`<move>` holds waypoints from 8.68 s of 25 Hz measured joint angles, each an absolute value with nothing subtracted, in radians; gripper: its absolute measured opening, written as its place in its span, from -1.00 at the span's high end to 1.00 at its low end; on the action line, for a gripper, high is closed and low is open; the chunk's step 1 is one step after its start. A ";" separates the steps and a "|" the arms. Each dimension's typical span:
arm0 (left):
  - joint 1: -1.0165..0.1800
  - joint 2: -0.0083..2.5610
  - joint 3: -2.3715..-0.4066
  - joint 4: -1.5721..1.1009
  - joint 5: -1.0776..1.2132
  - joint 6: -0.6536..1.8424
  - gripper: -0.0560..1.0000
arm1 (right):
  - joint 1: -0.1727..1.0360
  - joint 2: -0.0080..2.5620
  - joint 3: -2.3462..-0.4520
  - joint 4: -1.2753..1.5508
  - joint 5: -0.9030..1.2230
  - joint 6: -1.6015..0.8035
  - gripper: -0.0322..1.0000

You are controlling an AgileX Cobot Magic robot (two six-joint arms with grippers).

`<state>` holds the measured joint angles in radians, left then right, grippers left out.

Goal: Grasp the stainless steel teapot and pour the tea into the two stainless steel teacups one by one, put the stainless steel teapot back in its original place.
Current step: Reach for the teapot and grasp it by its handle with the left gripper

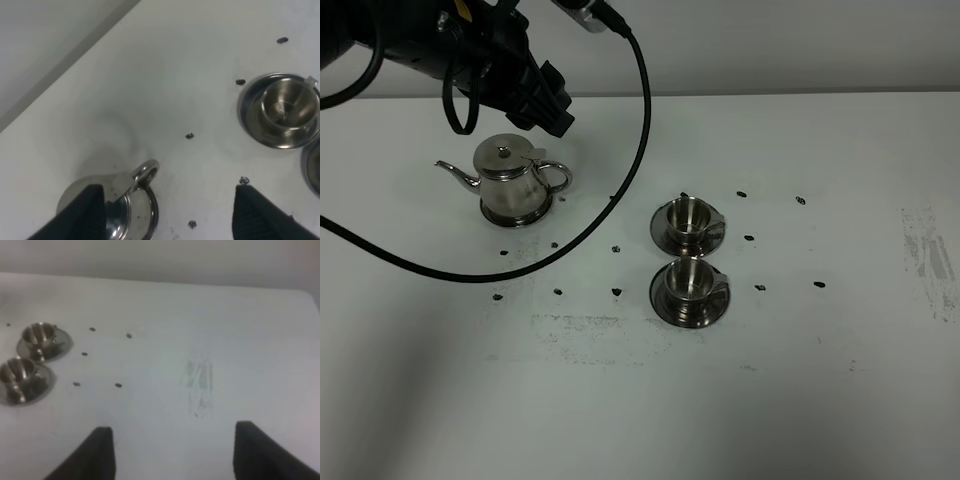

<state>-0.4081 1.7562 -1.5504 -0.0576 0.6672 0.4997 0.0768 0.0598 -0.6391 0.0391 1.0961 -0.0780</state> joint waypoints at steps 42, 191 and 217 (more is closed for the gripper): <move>-0.406 1.858 -1.601 0.058 0.677 0.455 -0.10 | -0.053 0.060 -0.523 0.037 1.115 -0.073 0.01; -0.445 1.972 -1.212 0.396 0.368 -0.393 0.02 | -0.053 0.060 -0.523 0.037 1.113 -0.073 0.01; -0.398 1.857 -1.212 0.393 0.678 -0.173 0.02 | -0.053 0.060 -0.523 0.037 1.113 -0.073 0.01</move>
